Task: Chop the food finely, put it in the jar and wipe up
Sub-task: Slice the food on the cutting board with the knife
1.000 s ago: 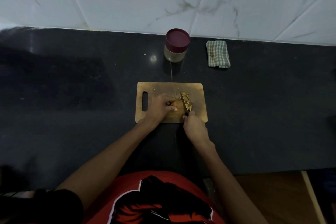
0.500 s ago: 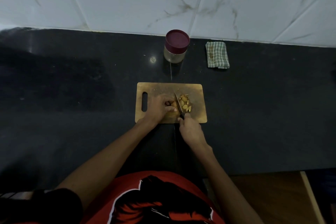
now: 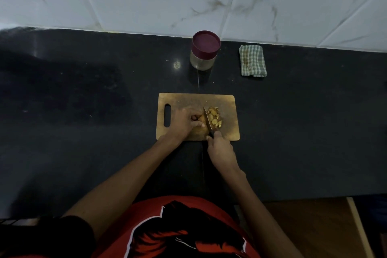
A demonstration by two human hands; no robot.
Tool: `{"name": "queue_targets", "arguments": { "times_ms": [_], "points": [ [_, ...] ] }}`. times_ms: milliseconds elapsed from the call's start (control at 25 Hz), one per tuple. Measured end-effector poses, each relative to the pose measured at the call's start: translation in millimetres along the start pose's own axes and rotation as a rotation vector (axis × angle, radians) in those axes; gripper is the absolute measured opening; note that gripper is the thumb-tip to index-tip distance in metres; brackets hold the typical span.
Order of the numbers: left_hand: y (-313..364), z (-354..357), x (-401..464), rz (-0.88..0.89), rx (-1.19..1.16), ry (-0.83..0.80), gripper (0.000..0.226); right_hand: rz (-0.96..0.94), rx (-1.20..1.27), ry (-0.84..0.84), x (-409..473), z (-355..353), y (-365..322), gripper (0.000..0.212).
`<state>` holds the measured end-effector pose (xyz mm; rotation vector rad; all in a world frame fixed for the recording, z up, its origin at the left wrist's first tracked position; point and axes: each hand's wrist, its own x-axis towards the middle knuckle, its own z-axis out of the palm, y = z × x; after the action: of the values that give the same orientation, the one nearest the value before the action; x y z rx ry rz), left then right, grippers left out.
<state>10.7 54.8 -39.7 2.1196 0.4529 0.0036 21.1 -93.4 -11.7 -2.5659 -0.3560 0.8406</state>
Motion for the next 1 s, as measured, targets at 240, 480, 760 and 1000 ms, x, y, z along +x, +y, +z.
{"name": "queue_targets", "arguments": {
  "times_ms": [240,480,760,1000],
  "points": [
    [-1.6,0.5,-1.5,0.011,-0.015,0.005,0.037,-0.007,-0.024,-0.004,1.5,-1.1,-2.0,0.020],
    [-2.2,0.4,0.0,0.016,-0.013,-0.015,0.034,-0.021,-0.027,0.003,-0.1,-1.4,-4.0,0.017],
    [-2.2,3.0,-3.3,0.043,-0.048,0.028,0.030,0.006,-0.096,0.005,-1.0,-1.1,-10.1,0.020],
    [-4.2,7.2,-5.0,0.035,-0.075,0.075,0.032,0.043,-0.137,-0.031,2.8,-1.3,-14.7,0.019]
  ]
}}
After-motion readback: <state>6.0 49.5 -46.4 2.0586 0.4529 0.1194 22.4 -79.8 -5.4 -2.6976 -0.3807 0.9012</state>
